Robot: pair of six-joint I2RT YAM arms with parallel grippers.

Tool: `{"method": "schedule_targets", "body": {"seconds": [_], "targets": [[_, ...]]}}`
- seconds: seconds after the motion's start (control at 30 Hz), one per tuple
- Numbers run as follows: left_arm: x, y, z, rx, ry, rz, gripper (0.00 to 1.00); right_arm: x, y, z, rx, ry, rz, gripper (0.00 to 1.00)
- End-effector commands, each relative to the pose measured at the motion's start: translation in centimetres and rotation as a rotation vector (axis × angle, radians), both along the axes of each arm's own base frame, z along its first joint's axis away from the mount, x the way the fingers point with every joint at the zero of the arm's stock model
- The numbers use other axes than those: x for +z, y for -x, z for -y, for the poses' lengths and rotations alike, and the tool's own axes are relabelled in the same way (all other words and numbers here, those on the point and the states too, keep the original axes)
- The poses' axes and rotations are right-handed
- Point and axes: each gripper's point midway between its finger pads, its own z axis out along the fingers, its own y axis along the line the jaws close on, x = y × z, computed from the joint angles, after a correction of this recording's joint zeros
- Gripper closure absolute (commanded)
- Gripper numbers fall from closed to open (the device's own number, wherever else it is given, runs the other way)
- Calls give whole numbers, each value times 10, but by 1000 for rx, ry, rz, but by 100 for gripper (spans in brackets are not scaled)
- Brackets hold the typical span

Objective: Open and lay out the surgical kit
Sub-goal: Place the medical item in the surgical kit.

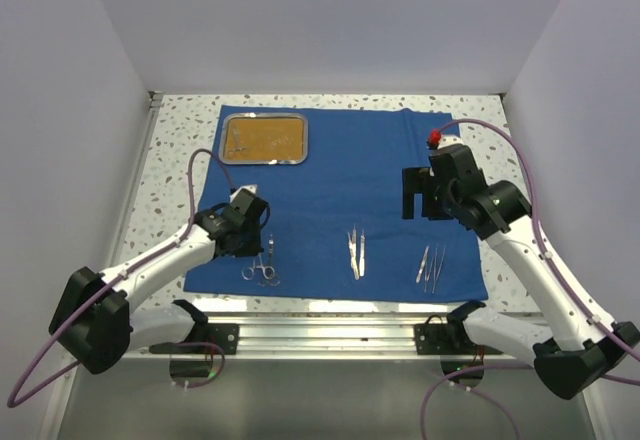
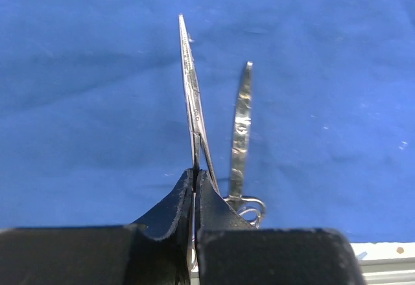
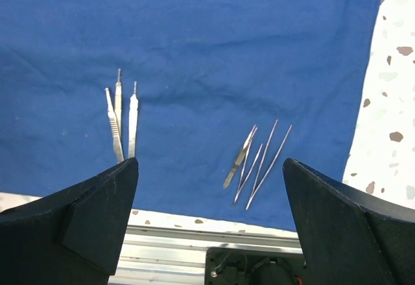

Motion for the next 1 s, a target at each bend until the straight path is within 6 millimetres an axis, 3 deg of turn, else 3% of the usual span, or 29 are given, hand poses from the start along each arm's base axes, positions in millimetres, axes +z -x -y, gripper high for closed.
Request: {"method": "schedule_targets", "body": {"seconds": [0.0,0.07,0.1,0.13,0.23,0.43,0.47,0.53,0.57,0.6,0.63,0.67,0.7,0.73,0.77,0.8,0.83,0.87,0.9,0.93,0.97], "targets": [[8,-7,9,70,41,62,100,10,2,-10,21,-72,32,3],[6,-6,8,68,35,58,100,12,4,-8,19,-66,35,3],[4,-5,7,69,24,51,94,13,5,-7,15,-65,39,3],[4,-4,5,70,14,45,79,15,6,-5,14,-65,47,3],[15,-6,0,77,-14,55,51,17,10,0,5,-51,56,3],[79,-32,-4,64,-65,168,38,18,13,9,-21,-29,62,3],[103,-44,0,62,-61,217,36,17,13,10,-27,-26,61,3],[117,-63,-3,28,-128,256,32,16,13,11,-36,-22,63,3],[136,-83,-3,41,-117,304,32,17,12,12,-41,-21,66,2],[130,-96,-4,8,-144,283,33,17,12,13,-47,-19,67,3],[141,-114,-3,11,-128,309,37,16,11,15,-56,-11,68,2],[144,-136,-18,59,-123,321,39,17,11,16,-61,-6,72,2],[131,-153,-23,42,-151,285,39,17,10,17,-66,1,71,2],[131,-168,-28,49,-165,291,40,17,10,18,-70,6,72,2],[124,-223,-36,50,-206,301,40,19,9,24,-89,33,76,2],[141,-232,-34,57,-192,344,40,19,8,24,-89,33,76,2],[114,-250,-40,65,-214,287,40,19,8,26,-96,46,77,2],[111,-263,-41,59,-209,281,41,19,6,26,-97,54,74,2],[129,-287,-47,84,-195,332,41,19,6,27,-99,61,72,2],[103,-303,-47,75,-201,290,41,19,5,29,-109,71,71,2],[99,-316,-48,72,-202,293,41,20,4,30,-114,77,71,2]]}}
